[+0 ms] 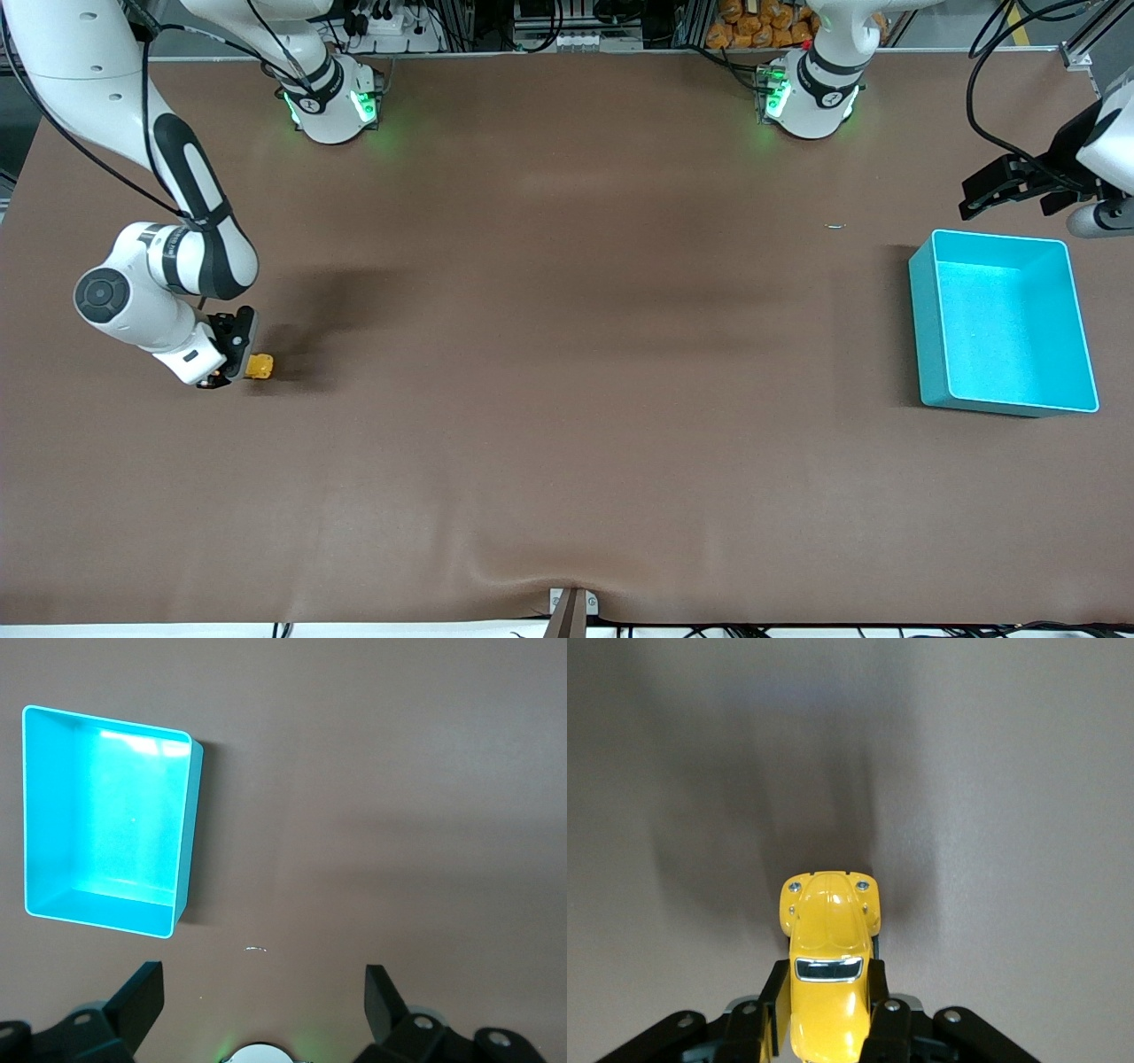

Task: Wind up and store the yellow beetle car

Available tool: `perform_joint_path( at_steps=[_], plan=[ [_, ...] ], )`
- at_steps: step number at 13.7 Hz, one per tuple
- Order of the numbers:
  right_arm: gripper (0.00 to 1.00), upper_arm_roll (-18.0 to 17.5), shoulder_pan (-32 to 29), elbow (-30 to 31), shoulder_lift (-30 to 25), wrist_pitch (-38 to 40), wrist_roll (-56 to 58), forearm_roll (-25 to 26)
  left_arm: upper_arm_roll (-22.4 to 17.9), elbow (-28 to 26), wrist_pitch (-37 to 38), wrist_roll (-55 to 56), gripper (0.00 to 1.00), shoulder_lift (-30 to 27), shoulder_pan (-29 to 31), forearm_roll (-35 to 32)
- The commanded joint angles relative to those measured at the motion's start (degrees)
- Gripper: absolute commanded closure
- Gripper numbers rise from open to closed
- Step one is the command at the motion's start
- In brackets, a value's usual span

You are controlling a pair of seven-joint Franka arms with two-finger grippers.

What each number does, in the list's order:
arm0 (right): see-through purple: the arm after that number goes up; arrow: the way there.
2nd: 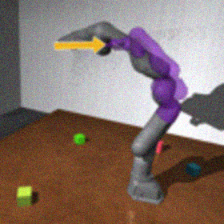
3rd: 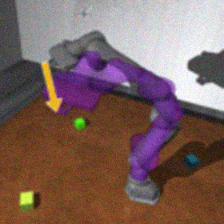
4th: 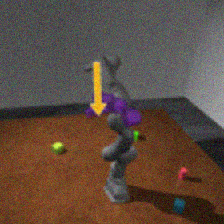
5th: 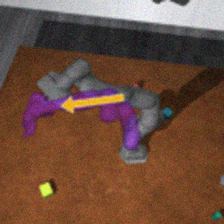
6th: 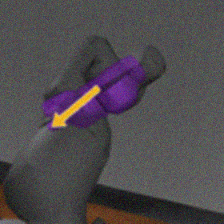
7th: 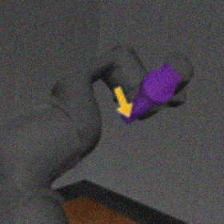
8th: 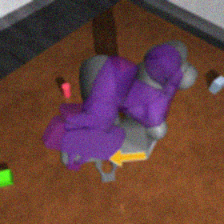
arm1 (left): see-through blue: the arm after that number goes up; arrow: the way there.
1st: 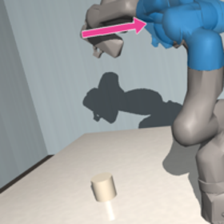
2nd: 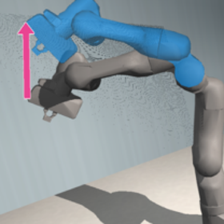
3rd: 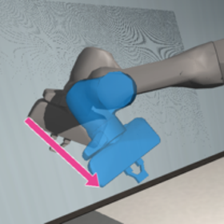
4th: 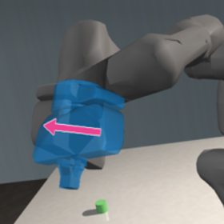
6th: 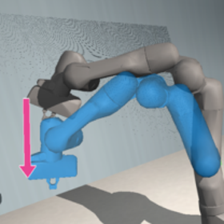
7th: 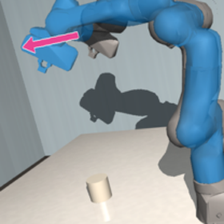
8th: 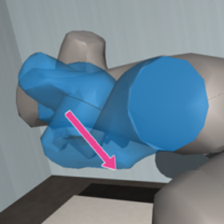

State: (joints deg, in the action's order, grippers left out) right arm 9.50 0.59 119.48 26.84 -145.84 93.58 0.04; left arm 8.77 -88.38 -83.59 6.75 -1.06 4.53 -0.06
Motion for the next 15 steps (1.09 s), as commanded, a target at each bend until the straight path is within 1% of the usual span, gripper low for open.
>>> perform_joint_path(
  at_steps=[1, 6, 15],
  plan=[
    [0.71, -0.80, -2.26, -0.65, 3.66, -2.35, 1.77, 0.67, 0.98, -1.27, 0.18, 0.02, 0.00, -1.40, 0.12, -0.29],
    [0.71, -0.80, -4.80, -1.88, 4.36, -2.35, 6.08, 0.67, 2.39, -1.79, 0.18, 0.55, 0.00, -1.32, 0.12, -0.55],
    [0.70, -0.89, -9.03, -4.16, 6.12, -2.35, 14.34, 0.23, 2.57, -1.97, -0.08, 0.73, 0.00, -1.05, 0.04, -0.64]
  ],
)
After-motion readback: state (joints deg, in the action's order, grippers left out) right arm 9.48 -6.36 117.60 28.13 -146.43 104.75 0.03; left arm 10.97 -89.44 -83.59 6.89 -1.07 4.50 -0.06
